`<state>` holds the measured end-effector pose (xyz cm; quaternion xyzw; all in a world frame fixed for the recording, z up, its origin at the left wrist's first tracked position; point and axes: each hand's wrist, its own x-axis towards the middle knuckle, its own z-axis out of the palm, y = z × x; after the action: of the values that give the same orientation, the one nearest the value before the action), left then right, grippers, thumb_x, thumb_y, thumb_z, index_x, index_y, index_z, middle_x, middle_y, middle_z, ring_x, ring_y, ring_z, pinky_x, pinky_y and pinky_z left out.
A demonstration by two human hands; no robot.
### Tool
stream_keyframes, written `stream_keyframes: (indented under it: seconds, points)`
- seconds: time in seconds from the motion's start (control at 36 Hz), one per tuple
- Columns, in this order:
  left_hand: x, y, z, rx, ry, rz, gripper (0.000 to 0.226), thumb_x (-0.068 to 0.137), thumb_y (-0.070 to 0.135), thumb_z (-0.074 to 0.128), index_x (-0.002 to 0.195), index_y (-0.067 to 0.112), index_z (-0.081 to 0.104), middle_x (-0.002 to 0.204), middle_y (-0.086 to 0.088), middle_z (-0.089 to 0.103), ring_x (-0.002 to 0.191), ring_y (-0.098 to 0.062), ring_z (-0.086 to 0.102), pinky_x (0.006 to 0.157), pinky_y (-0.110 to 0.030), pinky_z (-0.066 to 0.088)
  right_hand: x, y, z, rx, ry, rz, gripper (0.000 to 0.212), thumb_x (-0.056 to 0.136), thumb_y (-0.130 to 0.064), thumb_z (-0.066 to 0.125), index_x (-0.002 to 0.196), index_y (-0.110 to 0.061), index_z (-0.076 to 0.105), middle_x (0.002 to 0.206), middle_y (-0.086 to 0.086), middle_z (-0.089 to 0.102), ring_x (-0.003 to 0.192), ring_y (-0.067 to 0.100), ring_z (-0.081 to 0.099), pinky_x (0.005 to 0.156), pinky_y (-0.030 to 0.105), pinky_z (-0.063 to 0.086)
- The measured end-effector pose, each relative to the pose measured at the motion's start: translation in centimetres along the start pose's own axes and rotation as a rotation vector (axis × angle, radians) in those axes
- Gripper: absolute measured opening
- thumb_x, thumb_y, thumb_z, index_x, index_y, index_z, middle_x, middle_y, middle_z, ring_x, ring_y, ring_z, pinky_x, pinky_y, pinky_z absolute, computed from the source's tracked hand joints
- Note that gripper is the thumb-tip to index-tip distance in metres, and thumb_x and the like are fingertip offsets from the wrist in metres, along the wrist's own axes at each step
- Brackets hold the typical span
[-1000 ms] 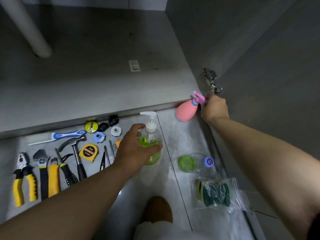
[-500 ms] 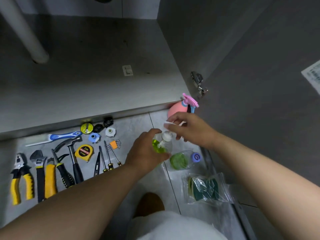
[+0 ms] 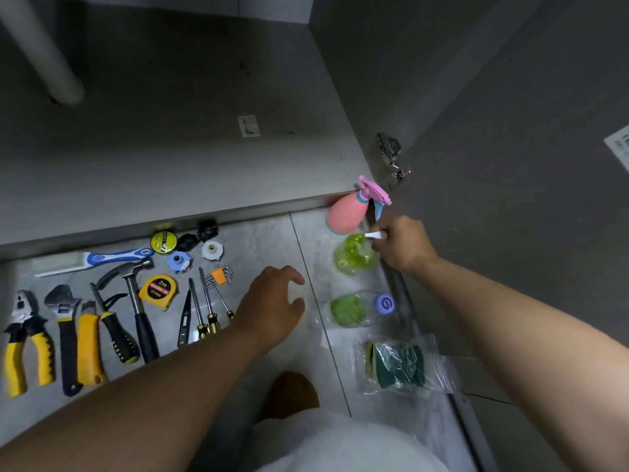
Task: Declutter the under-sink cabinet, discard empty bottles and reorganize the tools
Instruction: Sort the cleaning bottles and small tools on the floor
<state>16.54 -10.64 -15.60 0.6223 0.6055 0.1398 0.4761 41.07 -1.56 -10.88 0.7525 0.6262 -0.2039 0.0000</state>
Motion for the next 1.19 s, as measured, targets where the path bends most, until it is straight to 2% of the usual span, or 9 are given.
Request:
stream_keyframes:
  seconds: [0.19, 0.33, 0.42, 0.47, 0.56, 0.64, 0.75, 1.03, 1.19]
  points:
    - [0.0, -1.8, -0.5, -0.02, -0.054, -0.062, 0.02, 0.096, 0.023, 0.064, 0.115, 0.029, 0.063, 0.122, 0.001, 0.056, 0.117, -0.017, 0.055, 0.1, -0.041, 0.05, 1.7, 1.7, 2.1, 0.076, 0.083, 0.227, 0.022, 0.088, -0.012, 0.062, 0.105, -0.014, 0.077, 0.104, 0.015, 0.074, 0.104, 0.032, 0.067, 0.085, 0.025, 0.048]
    - [0.4, -1.6, -0.5, -0.016, -0.047, -0.047, 0.018, 0.096, 0.019, 0.064, 0.113, 0.023, 0.065, 0.116, -0.002, 0.057, 0.112, -0.018, 0.057, 0.098, -0.037, 0.05, 1.0, 1.8, 2.7, 0.089, 0.135, 0.199, 0.032, 0.09, -0.014, 0.06, 0.121, -0.004, 0.054, 0.122, 0.024, 0.058, 0.111, 0.041, 0.057, 0.088, 0.034, 0.044]
    - [0.4, -0.9, -0.2, -0.019, -0.054, -0.02, 0.018, 0.096, 0.018, 0.063, 0.113, 0.021, 0.065, 0.116, -0.003, 0.058, 0.11, -0.018, 0.057, 0.097, -0.036, 0.05, -1.0, 1.6, 2.5, 0.004, 0.172, 0.144, 0.037, 0.089, -0.027, 0.059, 0.121, -0.011, 0.049, 0.127, 0.018, 0.043, 0.099, 0.045, 0.06, 0.081, 0.042, 0.047]
    - [0.4, -0.3, 0.2, -0.012, -0.064, -0.001, 0.018, 0.096, 0.018, 0.063, 0.113, 0.021, 0.066, 0.115, -0.003, 0.058, 0.109, -0.018, 0.057, 0.097, -0.035, 0.049, -2.5, 1.5, 2.2, -0.143, 0.091, 0.128, 0.04, 0.086, -0.049, 0.058, 0.112, -0.019, 0.053, 0.12, 0.011, 0.05, 0.096, 0.041, 0.063, 0.078, 0.042, 0.049]
    - [0.2, 0.5, 0.9, 0.0, -0.076, 0.018, 0.017, 0.095, 0.017, 0.063, 0.112, 0.02, 0.066, 0.115, -0.004, 0.058, 0.11, -0.02, 0.057, 0.097, -0.036, 0.05, -4.6, 1.6, 2.1, -0.215, -0.291, 0.188, 0.057, 0.071, -0.077, 0.056, 0.101, -0.029, 0.054, 0.095, -0.002, 0.064, 0.088, 0.028, 0.066, 0.078, 0.037, 0.054]
    - [0.0, 0.9, 1.5, 0.024, -0.088, 0.038, 0.017, 0.095, 0.018, 0.064, 0.111, 0.02, 0.067, 0.114, -0.004, 0.058, 0.109, -0.02, 0.058, 0.096, -0.037, 0.05, -6.6, 2.4, 2.9, -0.12, -0.422, 0.176, 0.05, 0.072, -0.059, 0.074, 0.103, -0.028, 0.051, 0.092, 0.0, 0.064, 0.068, 0.02, 0.062, 0.06, 0.028, 0.05]
    - [0.0, 1.4, 2.0, 0.028, -0.097, 0.069, 0.016, 0.093, 0.017, 0.064, 0.108, 0.019, 0.068, 0.11, -0.005, 0.058, 0.105, -0.021, 0.059, 0.094, -0.036, 0.05, -7.7, 3.7, 3.1, -0.057, -0.124, 0.127, 0.028, 0.078, -0.032, 0.074, 0.093, -0.02, 0.053, 0.09, 0.01, 0.066, 0.075, 0.03, 0.059, 0.063, 0.03, 0.046]
    - [0.3, 2.0, 2.8, -0.004, -0.118, 0.092, 0.014, 0.096, 0.017, 0.062, 0.108, 0.02, 0.067, 0.111, -0.004, 0.058, 0.103, -0.016, 0.058, 0.088, -0.027, 0.047, -6.9, 4.5, 2.1, -0.054, 0.098, 0.138, 0.02, 0.088, -0.016, 0.061, 0.107, -0.014, 0.065, 0.102, 0.016, 0.057, 0.091, 0.04, 0.061, 0.079, 0.036, 0.048]
    - [0.4, 2.1, 2.7, 0.022, -0.14, 0.093, 0.016, 0.096, 0.016, 0.061, 0.111, 0.017, 0.067, 0.114, -0.006, 0.06, 0.106, -0.018, 0.058, 0.091, -0.028, 0.048, -8.4, 4.4, 2.5, -0.023, 0.194, 0.184, 0.029, 0.089, -0.016, 0.062, 0.115, -0.011, 0.051, 0.118, 0.016, 0.048, 0.088, 0.046, 0.061, 0.073, 0.042, 0.046]
